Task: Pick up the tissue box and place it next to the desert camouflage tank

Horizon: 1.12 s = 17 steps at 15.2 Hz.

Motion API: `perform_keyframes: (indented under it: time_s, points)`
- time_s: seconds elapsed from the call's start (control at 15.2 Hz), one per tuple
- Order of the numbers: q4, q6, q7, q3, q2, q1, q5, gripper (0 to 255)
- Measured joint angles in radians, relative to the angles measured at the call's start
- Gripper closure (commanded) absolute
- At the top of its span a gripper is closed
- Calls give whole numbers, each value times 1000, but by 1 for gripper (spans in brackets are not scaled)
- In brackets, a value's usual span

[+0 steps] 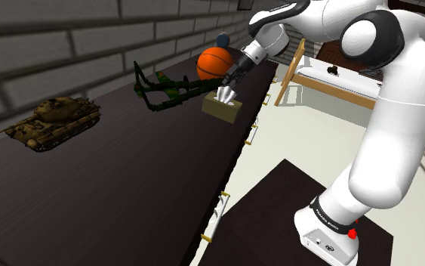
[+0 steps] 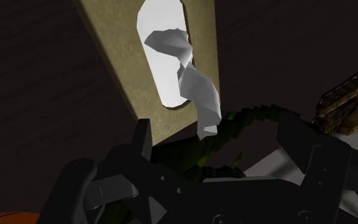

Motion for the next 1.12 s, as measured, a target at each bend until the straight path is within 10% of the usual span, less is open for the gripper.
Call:
perform_keyframes:
  time_s: [0.86, 0.92, 1.12]
  points:
    - [-2, 59, -24, 27, 57, 12, 48, 0]
    - [-2, 59, -24, 27, 57, 12, 48, 255]
    - [-2, 59, -24, 27, 57, 12, 48, 255]
